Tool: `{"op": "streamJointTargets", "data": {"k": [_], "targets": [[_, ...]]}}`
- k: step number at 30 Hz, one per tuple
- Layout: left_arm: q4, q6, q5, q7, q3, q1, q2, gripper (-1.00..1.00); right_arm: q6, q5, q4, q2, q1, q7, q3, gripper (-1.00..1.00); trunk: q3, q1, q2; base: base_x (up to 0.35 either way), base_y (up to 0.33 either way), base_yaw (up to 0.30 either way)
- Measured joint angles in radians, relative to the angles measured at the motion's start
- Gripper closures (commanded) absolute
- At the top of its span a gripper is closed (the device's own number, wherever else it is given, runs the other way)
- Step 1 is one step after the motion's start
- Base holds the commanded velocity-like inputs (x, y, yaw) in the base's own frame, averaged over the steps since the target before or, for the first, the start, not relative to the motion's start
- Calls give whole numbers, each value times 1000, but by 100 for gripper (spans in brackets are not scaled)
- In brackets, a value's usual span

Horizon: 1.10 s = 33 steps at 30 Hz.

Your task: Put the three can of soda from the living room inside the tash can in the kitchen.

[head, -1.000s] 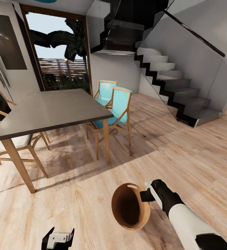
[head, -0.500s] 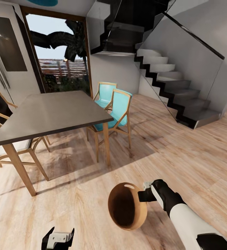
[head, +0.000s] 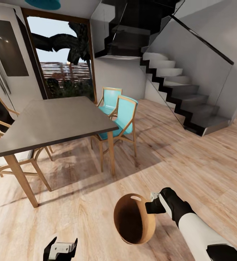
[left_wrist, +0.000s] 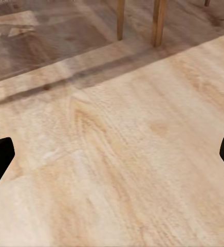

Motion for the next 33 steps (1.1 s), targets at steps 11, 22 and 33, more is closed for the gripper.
{"op": "streamJointTargets", "data": {"k": [11, 22, 33], "targets": [[0, 1, 1, -1, 0, 0, 1, -100, -6, 11, 11, -89, 10, 110, 4, 100, 34, -42, 77, 0, 0, 0], [0, 1, -2, 0, 0, 0, 1, -100, -28, 24, 13, -177, 32, 270, 9, 100, 69, -84, 154, 0, 0, 0], [9, 3, -4, -1, 2, 0, 1, -100, -74, 23, 14, -192, 52, 282, 13, 100, 103, -126, 231, 0, 0, 0]]}}
